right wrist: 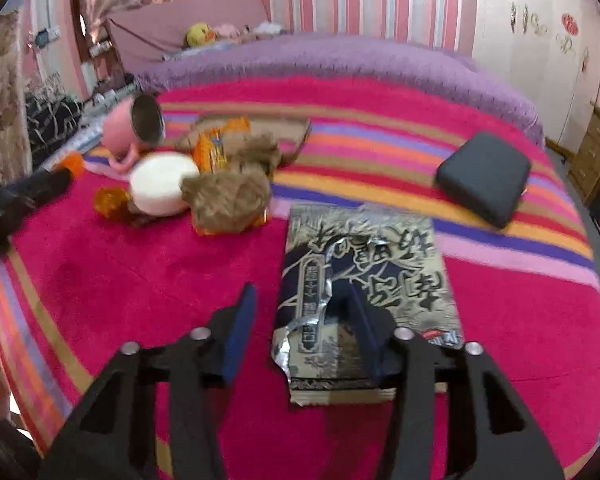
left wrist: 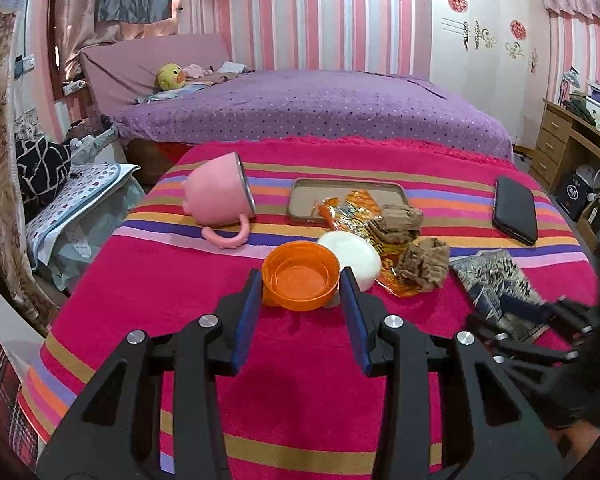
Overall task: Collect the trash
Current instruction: 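Grasp the orange cap with the left tool while the right tool grasps the snack wrapper, then carry the cap and wrapper to the blue basket and open both tools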
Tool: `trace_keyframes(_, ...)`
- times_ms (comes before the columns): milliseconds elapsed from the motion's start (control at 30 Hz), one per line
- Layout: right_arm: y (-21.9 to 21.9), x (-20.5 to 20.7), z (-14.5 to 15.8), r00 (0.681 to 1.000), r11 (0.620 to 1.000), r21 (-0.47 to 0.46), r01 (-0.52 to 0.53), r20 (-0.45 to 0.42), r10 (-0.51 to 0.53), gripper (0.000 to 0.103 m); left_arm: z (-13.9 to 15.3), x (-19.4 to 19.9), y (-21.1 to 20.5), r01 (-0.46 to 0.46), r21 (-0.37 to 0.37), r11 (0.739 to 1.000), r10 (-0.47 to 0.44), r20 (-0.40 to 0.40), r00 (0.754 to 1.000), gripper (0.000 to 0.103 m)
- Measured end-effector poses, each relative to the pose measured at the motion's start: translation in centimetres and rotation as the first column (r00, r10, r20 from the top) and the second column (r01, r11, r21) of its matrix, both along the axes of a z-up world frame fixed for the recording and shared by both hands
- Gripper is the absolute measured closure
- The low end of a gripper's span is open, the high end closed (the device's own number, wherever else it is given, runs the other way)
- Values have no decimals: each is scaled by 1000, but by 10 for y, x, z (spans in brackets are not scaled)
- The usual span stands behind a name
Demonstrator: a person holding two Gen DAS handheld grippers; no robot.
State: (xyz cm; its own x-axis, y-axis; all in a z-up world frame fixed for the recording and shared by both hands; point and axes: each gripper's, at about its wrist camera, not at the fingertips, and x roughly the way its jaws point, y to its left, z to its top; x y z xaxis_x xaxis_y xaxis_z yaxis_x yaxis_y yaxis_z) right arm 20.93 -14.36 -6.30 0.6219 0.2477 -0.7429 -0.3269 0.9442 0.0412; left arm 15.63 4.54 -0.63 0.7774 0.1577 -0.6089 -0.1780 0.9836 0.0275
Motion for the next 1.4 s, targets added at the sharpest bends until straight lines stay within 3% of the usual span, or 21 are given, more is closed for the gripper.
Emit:
trace_keyframes(33,3,0,0,1000,1000,-11,0,6,0,62,1,0,2,-3,-6,1000,3,2,1000,64)
trace_keyframes(100,2,-2,3,1000,1000,3,-22,19,22,97,2,1,6,-6,-16,1000,6,5,1000,64)
trace_keyframes(167,2,-6,4,999,1000,0,-29,37,29,100,2,1,6,-10,-20,1000,10,5,1000,64)
trace_keyframes(367,-18,-22,22,993,1000,10,2,120,-3,101,8,-1,0,2,-24,1000,-2,24,1000,64)
trace_keyframes(700,-95,-46,41,983,996,5,88,163,-87,101,8,-2,-37,40,-43,998,-39,31,999,64)
trace_keyframes(1067,-193,-72,59,959,979,13,203,202,-201,101,1,-4,-132,164,-55,985,-162,25,986,64)
trace_keyframes(1400,-305,-111,66,920,941,14,337,206,-332,101,-8,-11,-214,267,-12,964,-267,6,964,64)
